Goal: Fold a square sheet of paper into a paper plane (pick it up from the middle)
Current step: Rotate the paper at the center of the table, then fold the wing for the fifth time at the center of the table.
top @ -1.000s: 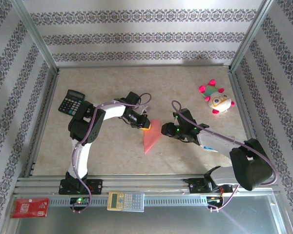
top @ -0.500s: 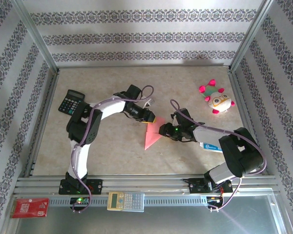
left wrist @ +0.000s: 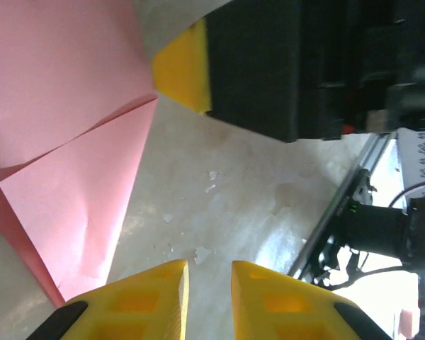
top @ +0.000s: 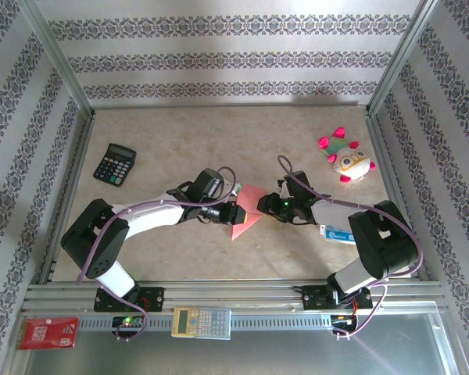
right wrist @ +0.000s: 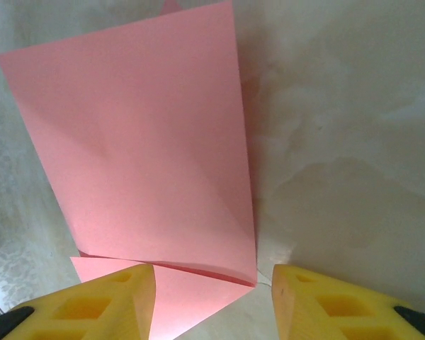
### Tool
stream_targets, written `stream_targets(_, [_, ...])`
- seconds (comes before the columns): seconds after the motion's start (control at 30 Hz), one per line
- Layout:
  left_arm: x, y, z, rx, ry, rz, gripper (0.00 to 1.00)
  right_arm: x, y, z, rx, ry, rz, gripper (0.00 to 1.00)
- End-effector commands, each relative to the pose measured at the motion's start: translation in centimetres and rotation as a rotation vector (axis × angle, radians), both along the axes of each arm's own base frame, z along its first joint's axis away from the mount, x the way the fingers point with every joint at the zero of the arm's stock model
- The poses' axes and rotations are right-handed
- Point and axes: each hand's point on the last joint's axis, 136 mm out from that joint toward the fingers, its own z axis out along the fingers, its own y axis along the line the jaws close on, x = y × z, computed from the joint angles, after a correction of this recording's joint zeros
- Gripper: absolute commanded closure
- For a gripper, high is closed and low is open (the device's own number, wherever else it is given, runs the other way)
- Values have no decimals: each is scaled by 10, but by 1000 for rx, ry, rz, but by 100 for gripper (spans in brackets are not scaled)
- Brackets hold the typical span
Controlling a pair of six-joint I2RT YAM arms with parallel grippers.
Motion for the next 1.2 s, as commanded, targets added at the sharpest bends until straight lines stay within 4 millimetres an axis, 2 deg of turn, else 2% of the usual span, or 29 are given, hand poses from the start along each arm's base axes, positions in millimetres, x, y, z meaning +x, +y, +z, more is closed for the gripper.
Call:
stream_targets(0.0, [22,6,-25,56,5,100,81,-2,-5,6,-11,-21,18,52])
stream_targets(0.07, [26,9,-32,69,13,107,83,-3,-2,8,-7,-22,32,51])
stream_targets(0.13, [30,11,-37,67,16,113,85,-4,-1,10,-15,-26,45,43])
stream_targets(0.2, [32,12,-44,69,36,114,86,-5,-1,12,-24,-30,56,40])
stream_targets(0.33, [32,15,-61,54,91,124,88,-8,-2,12,-47,-13,76,38])
stream_targets(0.6, [24,23,-82,36,155,132,89,-7,4,16,-19,24,82,37])
stream_targets(0.73, [21,24,-91,33,177,126,90,-8,11,16,15,45,101,42])
stream_targets(0.87, [20,24,-91,29,179,122,90,-8,17,13,43,64,116,46])
stream_targets(1.07, [18,25,-93,34,182,116,90,-7,15,6,23,66,116,48])
stream_targets(1.17, [17,26,-95,37,185,113,90,-2,19,5,46,60,117,53])
